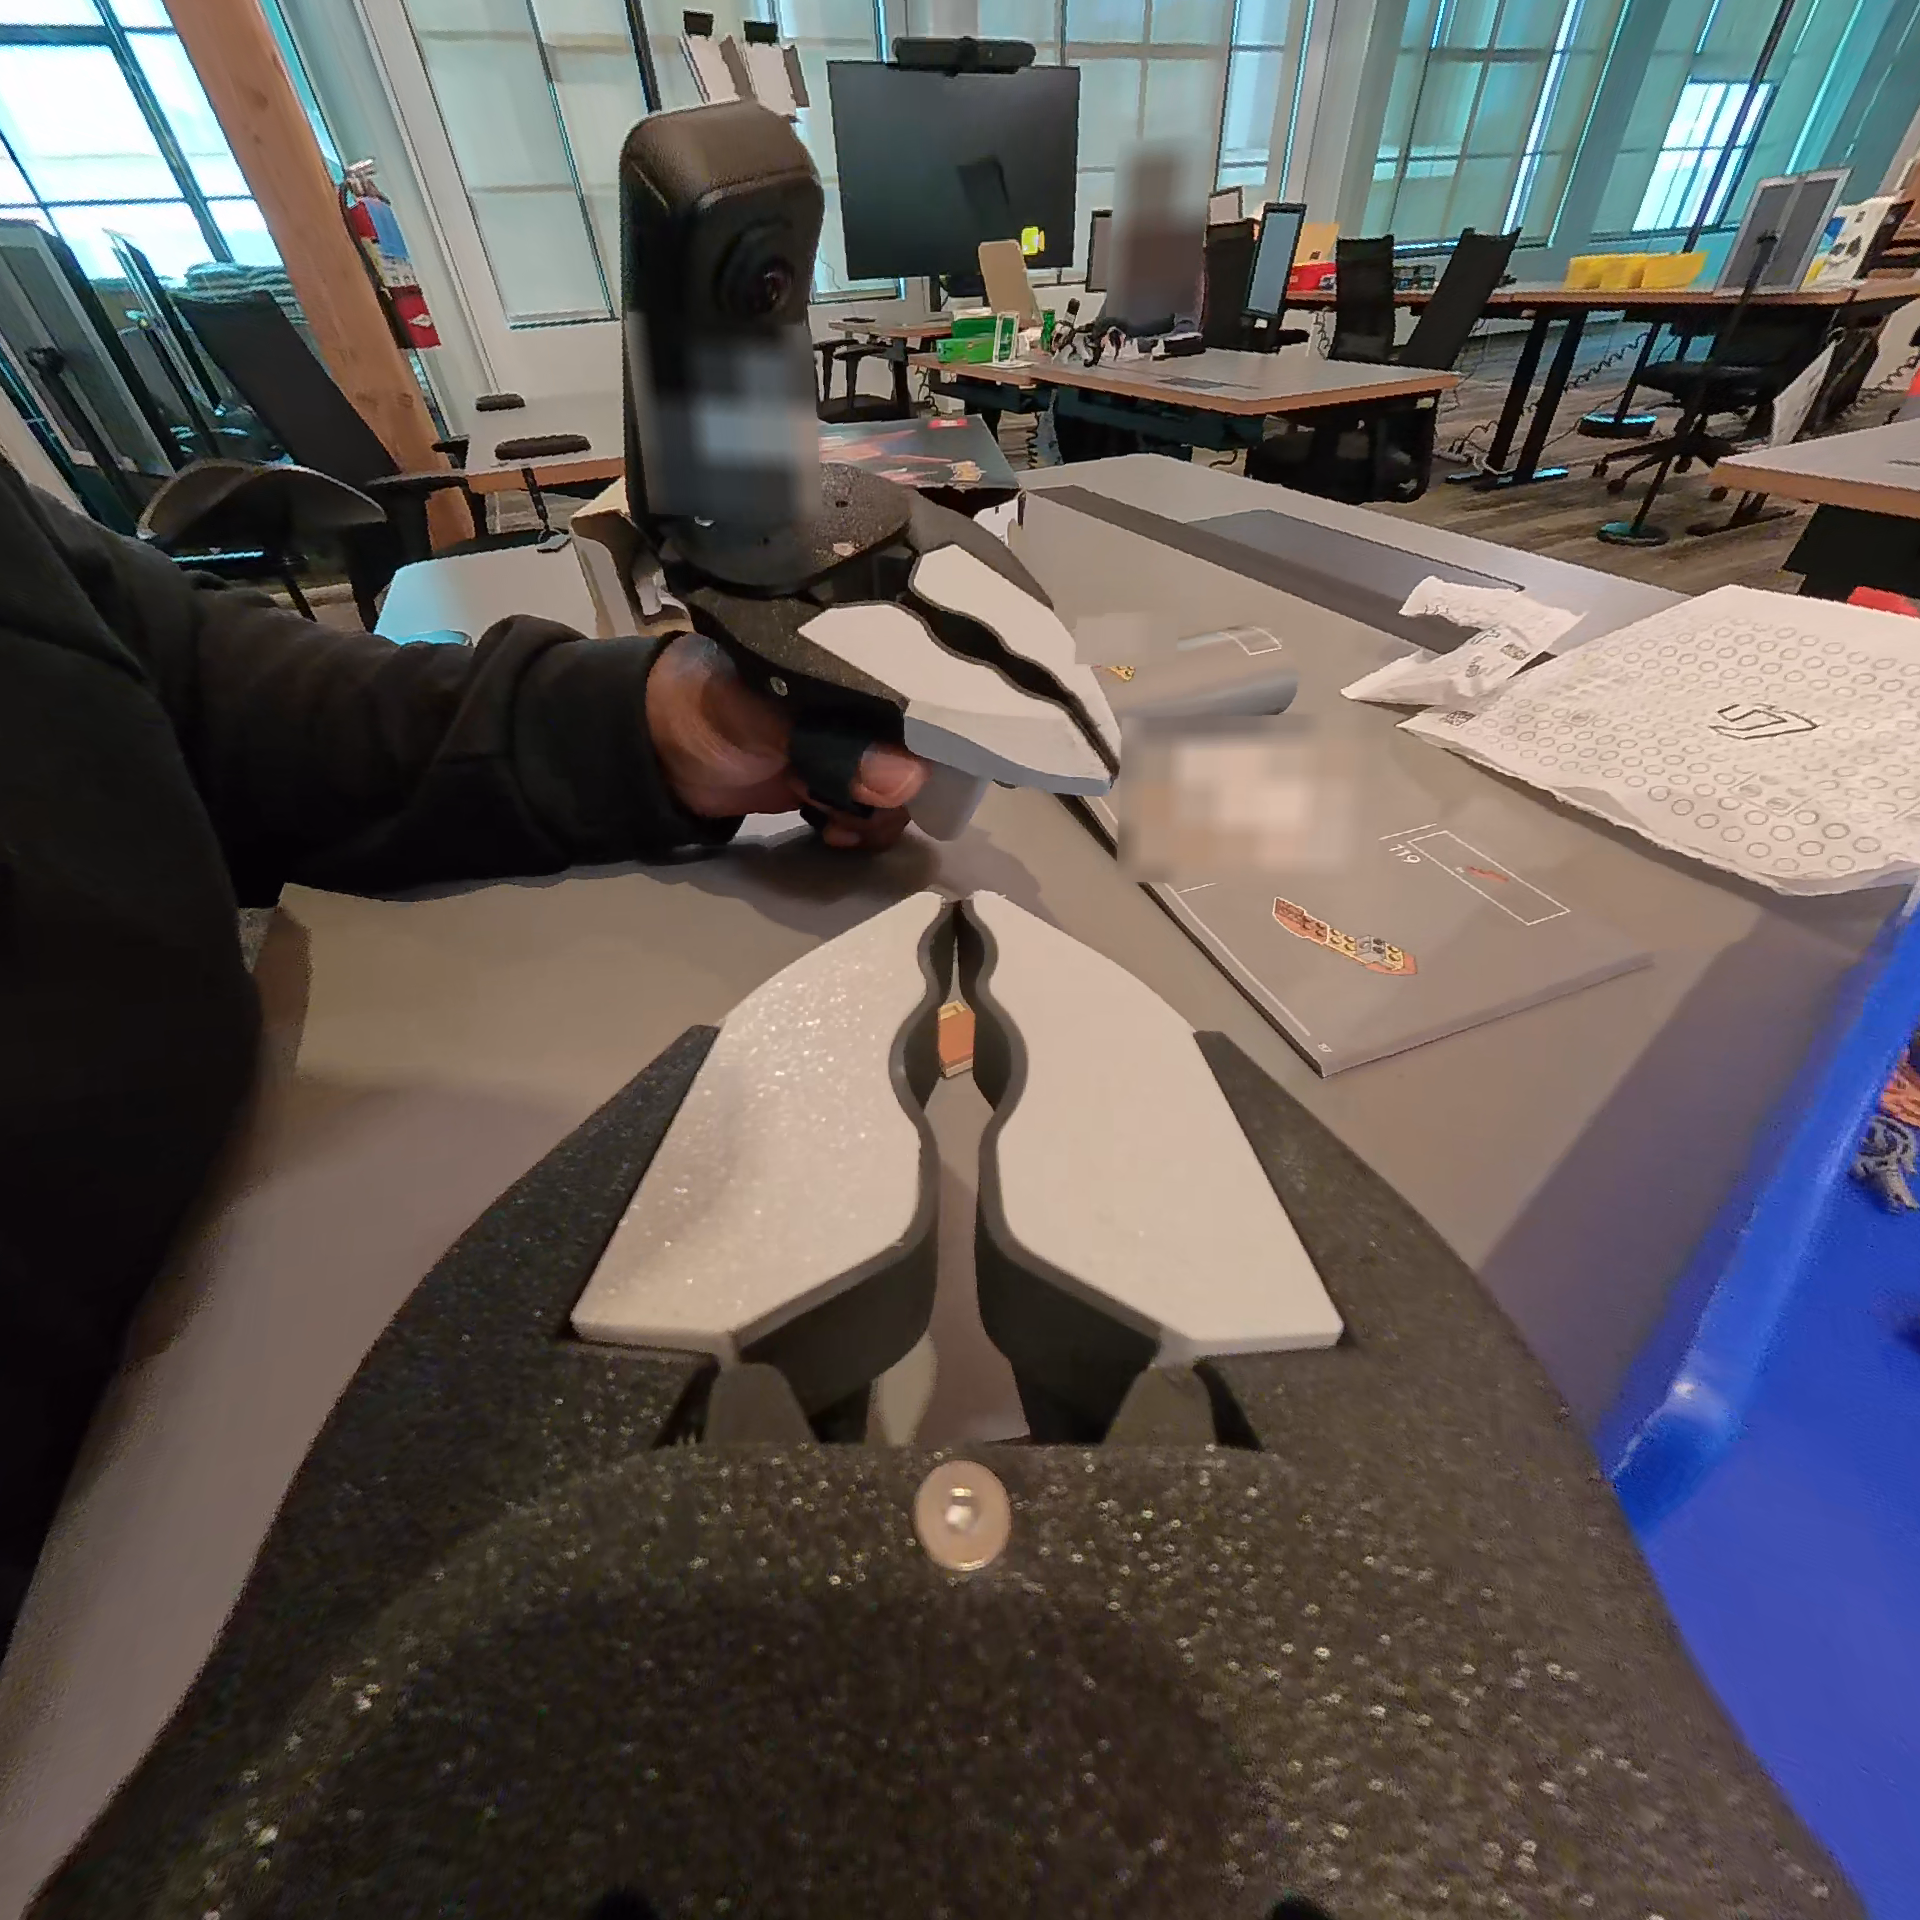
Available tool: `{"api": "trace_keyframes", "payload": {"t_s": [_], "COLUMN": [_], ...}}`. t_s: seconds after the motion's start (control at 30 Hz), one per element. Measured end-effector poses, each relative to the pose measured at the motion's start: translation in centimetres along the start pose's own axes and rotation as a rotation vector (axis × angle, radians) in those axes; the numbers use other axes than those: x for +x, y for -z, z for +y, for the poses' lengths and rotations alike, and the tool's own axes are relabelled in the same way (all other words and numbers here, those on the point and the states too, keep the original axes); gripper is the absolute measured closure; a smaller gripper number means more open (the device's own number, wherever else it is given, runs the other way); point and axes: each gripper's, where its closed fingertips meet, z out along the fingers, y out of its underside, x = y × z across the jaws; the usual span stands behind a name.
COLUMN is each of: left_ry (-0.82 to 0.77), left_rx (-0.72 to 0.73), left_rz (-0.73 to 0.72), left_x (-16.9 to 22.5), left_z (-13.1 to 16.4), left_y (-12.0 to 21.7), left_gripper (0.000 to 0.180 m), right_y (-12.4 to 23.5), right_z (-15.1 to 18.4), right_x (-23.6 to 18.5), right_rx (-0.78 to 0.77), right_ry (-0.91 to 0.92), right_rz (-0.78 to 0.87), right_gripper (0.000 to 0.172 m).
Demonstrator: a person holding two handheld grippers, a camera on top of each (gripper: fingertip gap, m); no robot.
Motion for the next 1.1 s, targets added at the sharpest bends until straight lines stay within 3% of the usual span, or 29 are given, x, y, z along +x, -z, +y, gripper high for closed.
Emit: {"api": "trace_keyframes", "payload": {"t_s": [0.97, 1.1], "left_ry": [-0.009, -0.010], "left_rx": [-0.017, -0.022], "left_rz": [0.014, 0.009], "left_x": [0.2, 0.2], "left_z": [0.3, 0.4], "left_y": [0.1, 0.2], "left_gripper": [0.180, 0.180], "right_y": [-0.2, -0.2], "right_z": [0.1, 0.0], "right_x": [0.3, -1.5], "right_rx": [-0.003, -0.047], "right_ry": [-0.060, -0.125], "right_rz": [-0.013, -0.107], "right_gripper": [0.172, 0.172]}}
